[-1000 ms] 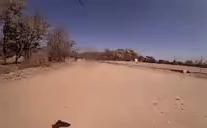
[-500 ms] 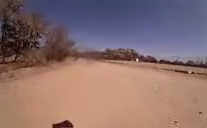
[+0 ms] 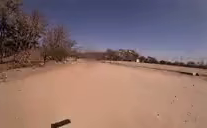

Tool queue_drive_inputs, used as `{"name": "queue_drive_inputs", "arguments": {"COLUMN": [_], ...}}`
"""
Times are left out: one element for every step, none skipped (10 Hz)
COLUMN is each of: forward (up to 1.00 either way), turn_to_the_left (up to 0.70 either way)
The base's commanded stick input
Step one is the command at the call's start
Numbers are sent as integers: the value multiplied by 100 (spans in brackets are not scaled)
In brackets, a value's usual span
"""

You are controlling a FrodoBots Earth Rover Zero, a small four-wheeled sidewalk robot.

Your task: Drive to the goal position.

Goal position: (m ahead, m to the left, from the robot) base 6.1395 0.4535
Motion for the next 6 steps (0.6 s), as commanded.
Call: {"name": "queue_drive_inputs", "arguments": {"forward": [100,100,100,100,100,100], "turn_to_the_left": [0,0,0,0,0,0]}}
